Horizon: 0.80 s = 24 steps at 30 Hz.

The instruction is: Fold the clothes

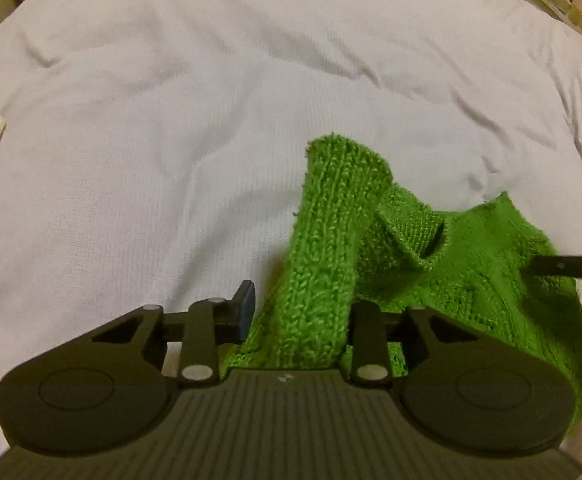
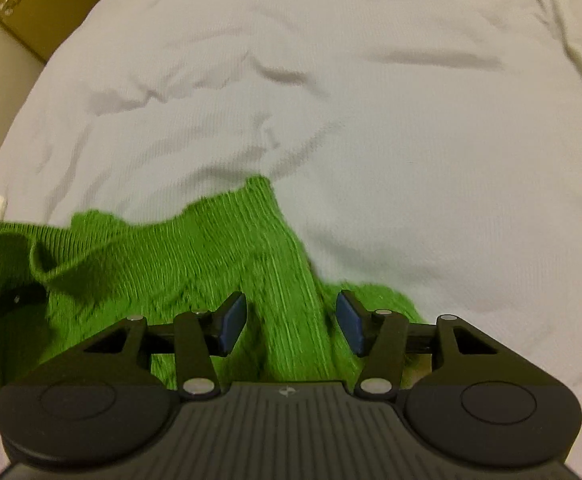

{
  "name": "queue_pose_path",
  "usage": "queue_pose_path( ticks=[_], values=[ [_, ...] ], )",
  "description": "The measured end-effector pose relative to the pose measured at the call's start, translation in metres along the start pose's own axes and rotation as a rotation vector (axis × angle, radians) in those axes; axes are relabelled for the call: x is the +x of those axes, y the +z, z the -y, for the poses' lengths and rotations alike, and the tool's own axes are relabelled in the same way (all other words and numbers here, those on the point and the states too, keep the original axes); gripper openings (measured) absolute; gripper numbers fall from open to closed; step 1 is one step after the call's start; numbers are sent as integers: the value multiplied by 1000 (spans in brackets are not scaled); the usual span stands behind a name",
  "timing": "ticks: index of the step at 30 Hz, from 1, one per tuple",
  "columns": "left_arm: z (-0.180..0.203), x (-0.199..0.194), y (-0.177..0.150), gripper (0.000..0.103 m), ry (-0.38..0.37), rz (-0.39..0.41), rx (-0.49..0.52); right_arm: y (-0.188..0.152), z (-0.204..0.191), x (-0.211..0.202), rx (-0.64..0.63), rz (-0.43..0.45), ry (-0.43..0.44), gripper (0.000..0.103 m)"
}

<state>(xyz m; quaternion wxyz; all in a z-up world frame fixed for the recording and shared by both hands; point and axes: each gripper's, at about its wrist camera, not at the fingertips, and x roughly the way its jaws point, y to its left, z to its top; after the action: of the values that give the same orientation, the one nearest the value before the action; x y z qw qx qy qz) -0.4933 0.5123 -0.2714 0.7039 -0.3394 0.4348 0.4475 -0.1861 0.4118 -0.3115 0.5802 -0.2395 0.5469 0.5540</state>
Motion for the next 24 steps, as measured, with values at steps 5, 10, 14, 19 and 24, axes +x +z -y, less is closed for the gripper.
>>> queue_pose_path(
  ticks=[5,10,14,19,24],
  values=[
    [0,-19,-8,19,-1,39,-2,1,-7,-8,8,20,23,38],
    [-2,-41,-7,8,-13,84,-45,-7,-16,-37,-3,72,36,9],
    [-11,-88,-3,7,-76,143,-82,-13,-23,-62,-10,115,47,8],
    [-12,-160,47,7,-165,315,-12,-5,-17,-148,6,274,76,8],
    [3,-271,96,7,-260,609,68,43,-35,-260,-75,553,95,8]
  ],
)
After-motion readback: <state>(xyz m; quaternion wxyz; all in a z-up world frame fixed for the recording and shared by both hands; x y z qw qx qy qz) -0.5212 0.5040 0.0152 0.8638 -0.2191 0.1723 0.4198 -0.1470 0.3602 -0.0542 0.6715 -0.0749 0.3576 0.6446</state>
